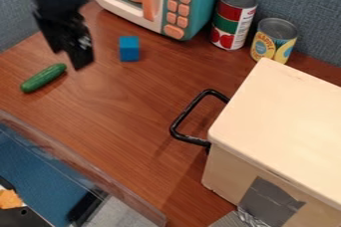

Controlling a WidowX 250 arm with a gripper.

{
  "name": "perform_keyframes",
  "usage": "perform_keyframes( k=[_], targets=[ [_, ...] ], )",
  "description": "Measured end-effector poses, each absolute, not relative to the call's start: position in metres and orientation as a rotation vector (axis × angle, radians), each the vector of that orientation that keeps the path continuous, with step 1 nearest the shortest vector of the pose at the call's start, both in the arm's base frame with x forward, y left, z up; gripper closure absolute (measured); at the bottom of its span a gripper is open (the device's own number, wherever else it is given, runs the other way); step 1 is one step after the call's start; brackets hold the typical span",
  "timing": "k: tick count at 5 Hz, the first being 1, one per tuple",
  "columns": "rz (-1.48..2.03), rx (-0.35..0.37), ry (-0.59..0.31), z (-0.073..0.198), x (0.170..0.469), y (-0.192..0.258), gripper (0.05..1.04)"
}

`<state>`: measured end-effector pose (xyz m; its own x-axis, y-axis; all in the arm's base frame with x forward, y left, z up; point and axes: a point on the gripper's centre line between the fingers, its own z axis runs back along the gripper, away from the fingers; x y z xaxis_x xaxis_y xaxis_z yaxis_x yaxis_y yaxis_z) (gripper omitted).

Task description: Open the drawer

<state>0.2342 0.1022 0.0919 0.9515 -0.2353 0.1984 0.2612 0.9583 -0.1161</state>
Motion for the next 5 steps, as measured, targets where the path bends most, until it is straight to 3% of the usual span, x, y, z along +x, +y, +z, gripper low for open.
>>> perform_keyframes(
  k=[3, 5],
  targets=[
    [-0.259, -0.162, -0.206, 0.07, 0.26, 0.027, 0.085],
    [-0.133, -0.197, -0.235, 0.057, 0.276, 0.005, 0.085]
  ],
)
